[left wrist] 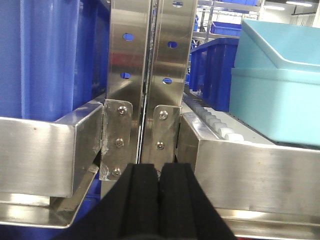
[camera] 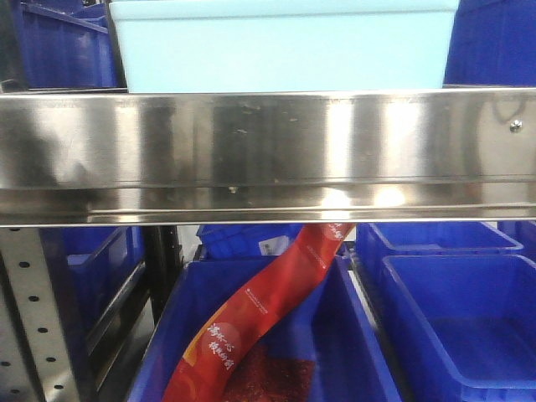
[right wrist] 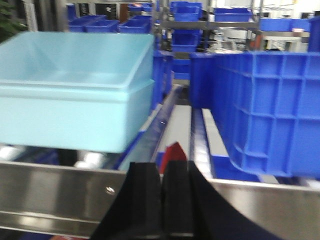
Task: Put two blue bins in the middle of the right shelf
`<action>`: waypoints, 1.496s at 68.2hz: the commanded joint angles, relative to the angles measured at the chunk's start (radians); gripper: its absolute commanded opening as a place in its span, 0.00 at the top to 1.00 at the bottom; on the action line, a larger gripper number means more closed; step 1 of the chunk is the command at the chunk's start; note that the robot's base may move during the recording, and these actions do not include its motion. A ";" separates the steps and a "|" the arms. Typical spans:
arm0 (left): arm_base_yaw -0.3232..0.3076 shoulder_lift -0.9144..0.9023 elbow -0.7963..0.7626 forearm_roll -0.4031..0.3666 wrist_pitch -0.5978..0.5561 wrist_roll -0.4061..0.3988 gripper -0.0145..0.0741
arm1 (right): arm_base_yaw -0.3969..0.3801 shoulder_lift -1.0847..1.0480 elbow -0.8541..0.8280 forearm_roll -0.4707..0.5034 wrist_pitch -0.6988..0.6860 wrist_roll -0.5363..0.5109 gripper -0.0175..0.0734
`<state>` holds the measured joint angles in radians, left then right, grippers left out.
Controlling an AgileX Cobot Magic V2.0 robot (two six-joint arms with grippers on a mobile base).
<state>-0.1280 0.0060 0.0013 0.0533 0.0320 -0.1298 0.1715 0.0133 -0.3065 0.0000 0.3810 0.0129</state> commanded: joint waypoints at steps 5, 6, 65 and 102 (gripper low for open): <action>0.006 -0.006 -0.001 -0.003 -0.023 0.002 0.96 | -0.100 -0.013 0.106 0.080 -0.124 -0.062 0.99; 0.006 -0.006 -0.001 -0.003 -0.023 0.002 0.96 | -0.107 -0.013 0.119 0.080 -0.134 -0.062 0.99; 0.006 -0.006 -0.001 -0.003 -0.023 0.002 0.96 | -0.135 -0.013 0.307 0.082 -0.299 -0.060 0.99; 0.006 -0.006 -0.001 -0.003 -0.023 0.002 0.96 | -0.135 -0.013 0.307 0.082 -0.299 -0.060 0.99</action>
<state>-0.1280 0.0060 0.0013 0.0533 0.0256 -0.1298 0.0410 0.0033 -0.0027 0.0781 0.1079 -0.0395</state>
